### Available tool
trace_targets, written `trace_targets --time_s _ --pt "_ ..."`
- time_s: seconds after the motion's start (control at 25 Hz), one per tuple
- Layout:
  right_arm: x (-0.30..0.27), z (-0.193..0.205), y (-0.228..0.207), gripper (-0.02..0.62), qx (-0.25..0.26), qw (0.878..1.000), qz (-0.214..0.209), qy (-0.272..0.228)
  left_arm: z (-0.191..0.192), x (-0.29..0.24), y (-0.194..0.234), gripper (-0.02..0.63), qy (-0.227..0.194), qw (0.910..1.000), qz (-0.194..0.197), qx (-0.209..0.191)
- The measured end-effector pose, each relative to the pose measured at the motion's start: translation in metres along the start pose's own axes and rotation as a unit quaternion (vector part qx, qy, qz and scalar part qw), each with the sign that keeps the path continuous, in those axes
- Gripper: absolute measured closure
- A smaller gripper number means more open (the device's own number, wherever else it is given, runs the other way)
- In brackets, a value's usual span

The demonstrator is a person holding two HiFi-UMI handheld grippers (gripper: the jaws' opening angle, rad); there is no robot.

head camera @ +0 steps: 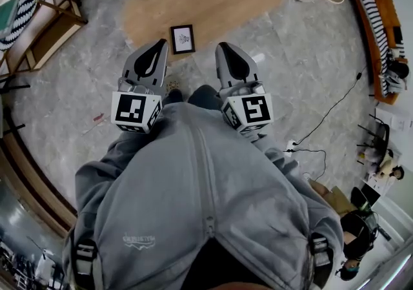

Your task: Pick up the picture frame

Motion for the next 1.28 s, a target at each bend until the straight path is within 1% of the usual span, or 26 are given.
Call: trace_targets --time_s 0.2,0.4,0.56,0.64,0.84,0.96,1.16,1.28 --pt "-0.017 0.013 -0.006 0.561 -0.001 1.000 -0.004 0.022 0.015 -0.011 0.015 0.588 0.014 0.9998 -0.008 0.015" --pt "-0.049 0.032 -0.020 0.561 -0.006 0.999 -0.016 0.040 0.030 -0.033 0.032 0.588 0.025 0.9992 -0.019 0.023" --pt "-0.078 0.053 -0.029 0.561 -0.009 0.997 -0.048 0.053 0.045 -0.056 0.046 0.588 0.036 0.9986 -0.020 0.034" --pt "-0.095 0.065 -0.036 0.561 -0.013 0.996 -0.066 0.053 0.057 -0.070 0.056 0.588 0.039 0.9985 -0.020 0.031" --pt "-0.116 0.104 -0.050 0.561 -0.019 0.994 -0.088 0.067 0.089 -0.088 0.074 0.588 0.050 0.9977 -0.034 0.030" --pt "-0.124 0.133 -0.059 0.561 -0.018 0.992 -0.096 0.083 0.110 -0.095 0.082 0.588 0.057 0.9974 -0.040 0.020" --pt "-0.140 0.180 -0.076 0.561 -0.027 0.991 -0.103 0.078 0.162 -0.107 0.088 0.588 0.071 0.9965 -0.039 0.021" --pt "-0.138 0.215 -0.083 0.561 -0.034 0.988 -0.108 0.109 0.192 -0.111 0.091 0.588 0.077 0.9963 -0.037 0.015"
Point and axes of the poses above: the fingertips, and each gripper's own axes: x backward along the fingers, y to its left, z out of its underside, the point moved 4 cm from there along x, backward along the fingers, and after that the axes turned 15 degrees about -y, right-handed, at the moved point
